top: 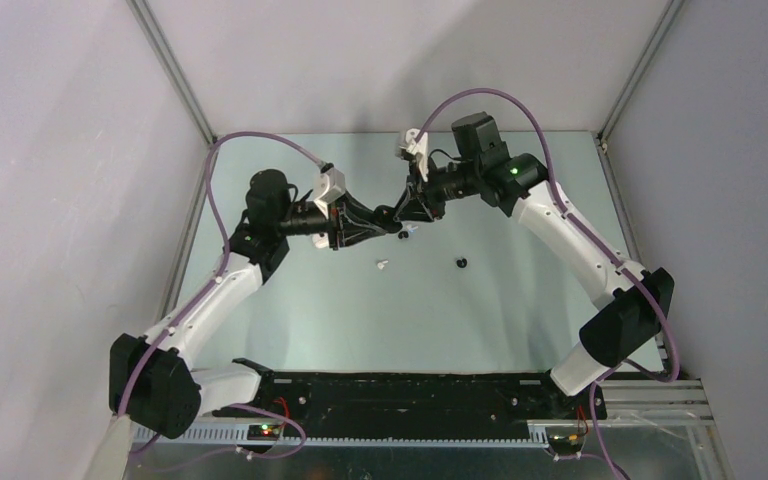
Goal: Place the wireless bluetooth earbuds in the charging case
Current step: Pass from the left arm to the right, then pass from the right arm to the left
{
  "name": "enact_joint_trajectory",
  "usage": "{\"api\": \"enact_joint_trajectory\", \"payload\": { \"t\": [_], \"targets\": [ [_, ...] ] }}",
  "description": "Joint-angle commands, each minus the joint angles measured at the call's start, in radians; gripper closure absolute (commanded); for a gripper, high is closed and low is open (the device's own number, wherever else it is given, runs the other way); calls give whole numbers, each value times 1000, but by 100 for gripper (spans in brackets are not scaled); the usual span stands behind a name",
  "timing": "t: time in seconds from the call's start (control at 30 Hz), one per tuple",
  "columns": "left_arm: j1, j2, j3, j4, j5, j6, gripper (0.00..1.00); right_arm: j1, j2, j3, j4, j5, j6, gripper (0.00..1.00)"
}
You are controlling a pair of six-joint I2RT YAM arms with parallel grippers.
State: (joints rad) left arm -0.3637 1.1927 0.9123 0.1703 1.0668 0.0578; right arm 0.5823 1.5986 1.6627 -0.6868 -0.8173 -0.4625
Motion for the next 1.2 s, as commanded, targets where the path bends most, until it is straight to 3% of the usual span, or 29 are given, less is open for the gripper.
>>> {"api": "enact_joint_trajectory", "payload": {
  "t": [0.0, 0.17, 0.37, 0.63, 0.9, 1.1, 1.17],
  "targets": [
    [3, -7, 1, 91, -23, -18, 100, 1, -30, 10, -28, -16, -3, 81],
    [3, 5, -7, 122, -55, -64, 94, 33, -38, 13, -23, 53, -35, 100],
    [3, 9, -37, 138, -100, -105, 68, 93, -68, 4, 13, 265, -101, 100],
    [1, 14, -72, 157, -96, -91, 56, 119, -74, 12, 11, 392, -152, 100],
    [-5, 9, -79, 126, -97, -20, 53, 138, -75, 15, -19, 425, -190, 100],
    [-5, 3, -88, 131, -101, 7, 62, 152, -73, 14, -31, 436, -209, 100],
    [-4, 5, -86, 130, -94, 9, 71, 156, -71, 14, -31, 438, -208, 100]
  ]
}}
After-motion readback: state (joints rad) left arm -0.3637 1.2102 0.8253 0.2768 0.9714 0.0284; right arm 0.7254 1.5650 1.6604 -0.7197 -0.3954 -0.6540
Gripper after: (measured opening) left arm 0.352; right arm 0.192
